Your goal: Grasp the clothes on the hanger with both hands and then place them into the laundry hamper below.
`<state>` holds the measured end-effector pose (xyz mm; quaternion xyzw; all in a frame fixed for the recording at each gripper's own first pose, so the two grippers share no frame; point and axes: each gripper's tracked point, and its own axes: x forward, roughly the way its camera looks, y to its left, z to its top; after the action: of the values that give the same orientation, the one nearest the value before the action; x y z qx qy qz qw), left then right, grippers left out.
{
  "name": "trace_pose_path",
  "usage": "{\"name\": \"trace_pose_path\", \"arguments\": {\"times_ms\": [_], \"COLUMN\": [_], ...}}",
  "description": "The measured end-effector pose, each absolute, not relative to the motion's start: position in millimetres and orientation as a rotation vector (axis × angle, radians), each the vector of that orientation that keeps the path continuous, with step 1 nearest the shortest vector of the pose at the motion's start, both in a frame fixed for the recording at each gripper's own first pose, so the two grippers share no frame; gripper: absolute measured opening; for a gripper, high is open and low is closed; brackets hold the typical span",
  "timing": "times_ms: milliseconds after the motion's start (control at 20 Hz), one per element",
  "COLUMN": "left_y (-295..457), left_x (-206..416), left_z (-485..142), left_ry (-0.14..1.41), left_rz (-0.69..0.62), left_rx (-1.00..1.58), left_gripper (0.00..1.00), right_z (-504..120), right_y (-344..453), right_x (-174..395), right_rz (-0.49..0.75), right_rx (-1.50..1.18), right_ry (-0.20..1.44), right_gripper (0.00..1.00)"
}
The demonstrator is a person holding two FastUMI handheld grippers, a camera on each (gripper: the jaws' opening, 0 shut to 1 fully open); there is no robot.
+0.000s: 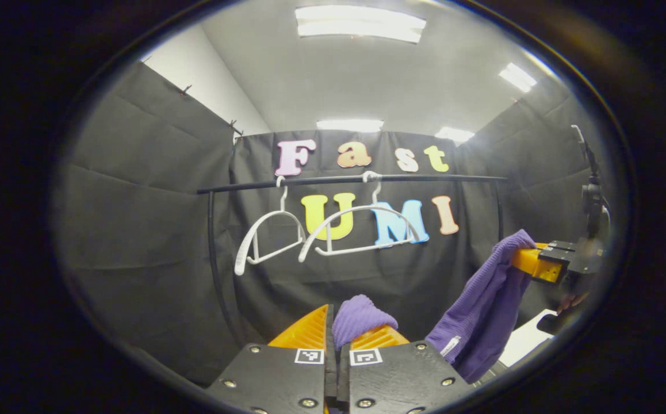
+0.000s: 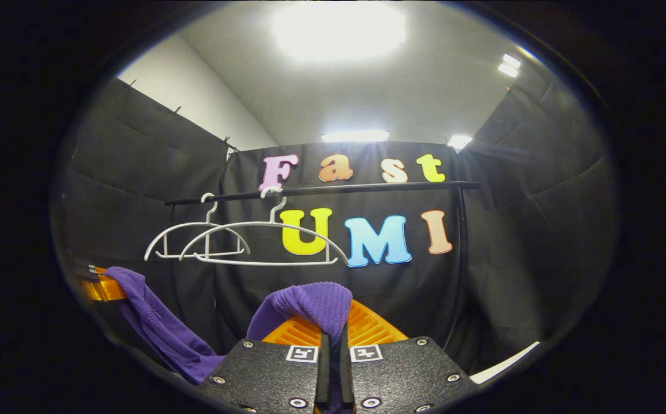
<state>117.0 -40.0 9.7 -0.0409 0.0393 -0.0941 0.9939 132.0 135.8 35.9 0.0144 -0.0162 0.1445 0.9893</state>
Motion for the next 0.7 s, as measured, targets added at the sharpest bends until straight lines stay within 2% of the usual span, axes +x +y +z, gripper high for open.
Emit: {"name": "trace_pose_path", "arguments": {"times_ms": [50, 100, 700], "left_y": [-41, -43, -79], "left_x": [114, 109, 101], "left_z": [7, 3, -79], "left_ry": [0.082, 0.087, 0.215], "left_rz": [-0.199, -0.206, -0.255], "left_rx": [-0.086, -0.090, -0.142], "left_gripper": [0.06, 0.01, 0.01], "right_z": [36, 34, -64], "right_y": [140, 144, 196], "right_x": [125, 120, 80], "right_rz": [0.295, 0.300, 0.404], "right_rx": [0.025, 0.022, 0.007], "right_ry": [-0.033, -0.030, 0.167], "right_gripper": [0.06, 0.06, 0.06]}}
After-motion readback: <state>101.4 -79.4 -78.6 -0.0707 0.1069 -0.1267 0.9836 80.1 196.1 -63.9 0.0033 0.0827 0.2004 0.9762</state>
